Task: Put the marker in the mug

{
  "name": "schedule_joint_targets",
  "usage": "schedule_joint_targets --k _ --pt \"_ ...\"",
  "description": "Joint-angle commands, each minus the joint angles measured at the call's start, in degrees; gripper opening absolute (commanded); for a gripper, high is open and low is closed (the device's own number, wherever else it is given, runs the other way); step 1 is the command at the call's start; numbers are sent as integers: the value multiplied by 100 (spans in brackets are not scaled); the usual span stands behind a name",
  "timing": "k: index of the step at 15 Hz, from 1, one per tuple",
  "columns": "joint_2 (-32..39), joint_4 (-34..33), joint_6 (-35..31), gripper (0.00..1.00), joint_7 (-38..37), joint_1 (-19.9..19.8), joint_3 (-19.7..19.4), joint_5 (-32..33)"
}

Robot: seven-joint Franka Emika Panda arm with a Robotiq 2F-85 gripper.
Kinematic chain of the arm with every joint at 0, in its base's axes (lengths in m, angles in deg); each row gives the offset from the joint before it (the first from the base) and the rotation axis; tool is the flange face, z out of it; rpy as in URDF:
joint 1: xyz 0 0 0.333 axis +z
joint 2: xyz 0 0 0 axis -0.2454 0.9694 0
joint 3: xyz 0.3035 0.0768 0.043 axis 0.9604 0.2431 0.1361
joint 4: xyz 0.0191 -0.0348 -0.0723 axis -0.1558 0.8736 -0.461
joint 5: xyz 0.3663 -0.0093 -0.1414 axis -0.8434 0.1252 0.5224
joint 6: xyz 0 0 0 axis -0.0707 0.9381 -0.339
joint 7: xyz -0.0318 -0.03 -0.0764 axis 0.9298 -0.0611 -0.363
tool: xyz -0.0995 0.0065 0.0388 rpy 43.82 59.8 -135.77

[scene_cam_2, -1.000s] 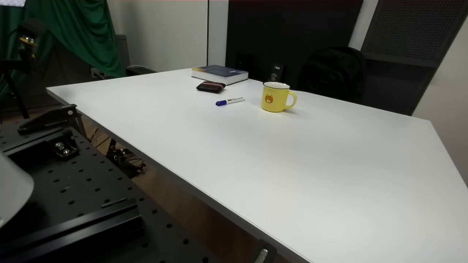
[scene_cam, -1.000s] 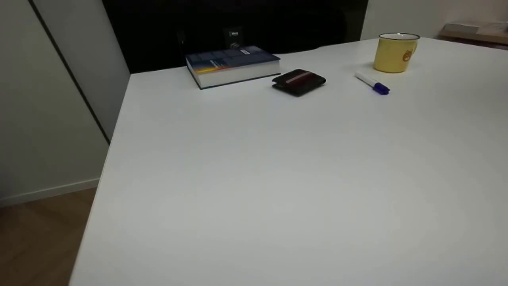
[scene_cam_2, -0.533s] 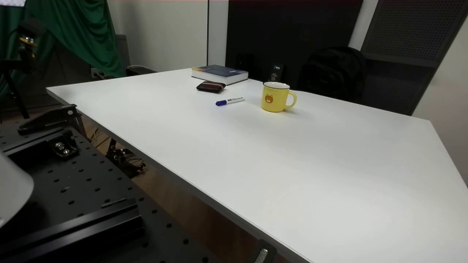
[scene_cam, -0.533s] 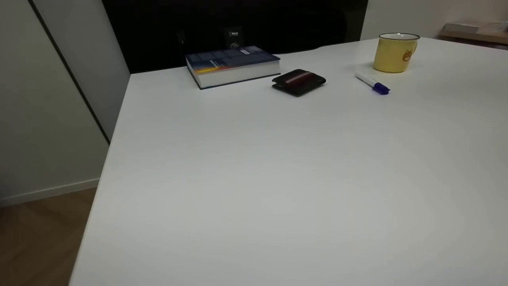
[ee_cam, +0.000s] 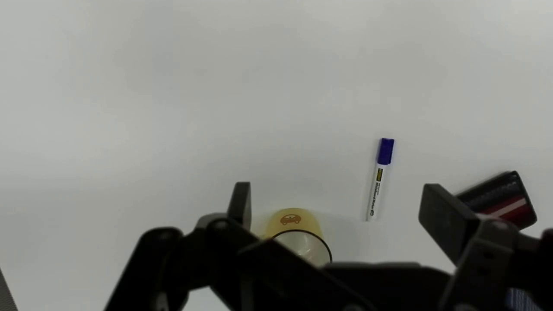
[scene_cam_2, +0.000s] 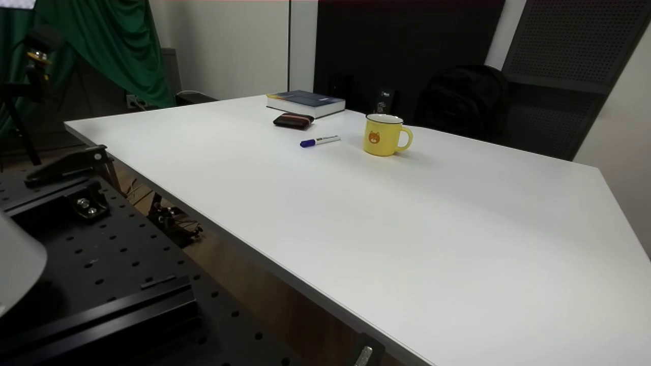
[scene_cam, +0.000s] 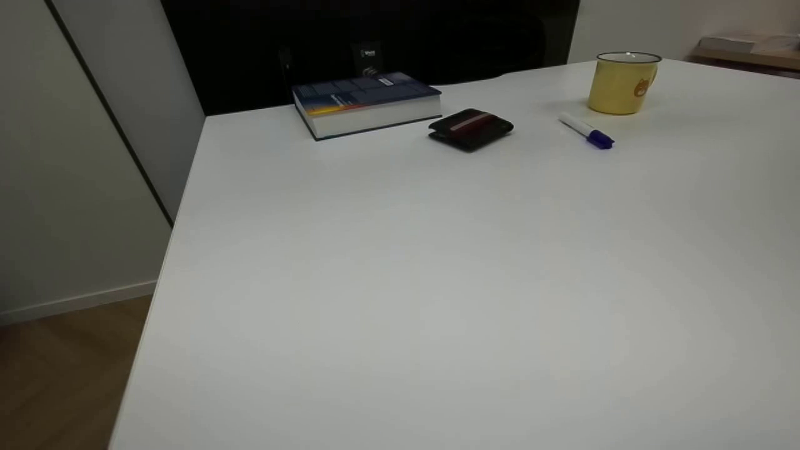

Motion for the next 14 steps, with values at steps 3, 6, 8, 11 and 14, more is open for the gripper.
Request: schedule_joint_targets --k 3,6,8,11,14 --pt "962 -633 -520 100 -1172 124 -17 -237" --pt "1221 -587 -969 100 -1679 261 -12 -321" --pt "1355 -524 -1265 100 -2161 400 -10 -349" --pt "1510 -407 -1722 100 -2761 650 -9 -340" --pt "1717 -357 -2100 100 -3138 884 -7 -239"
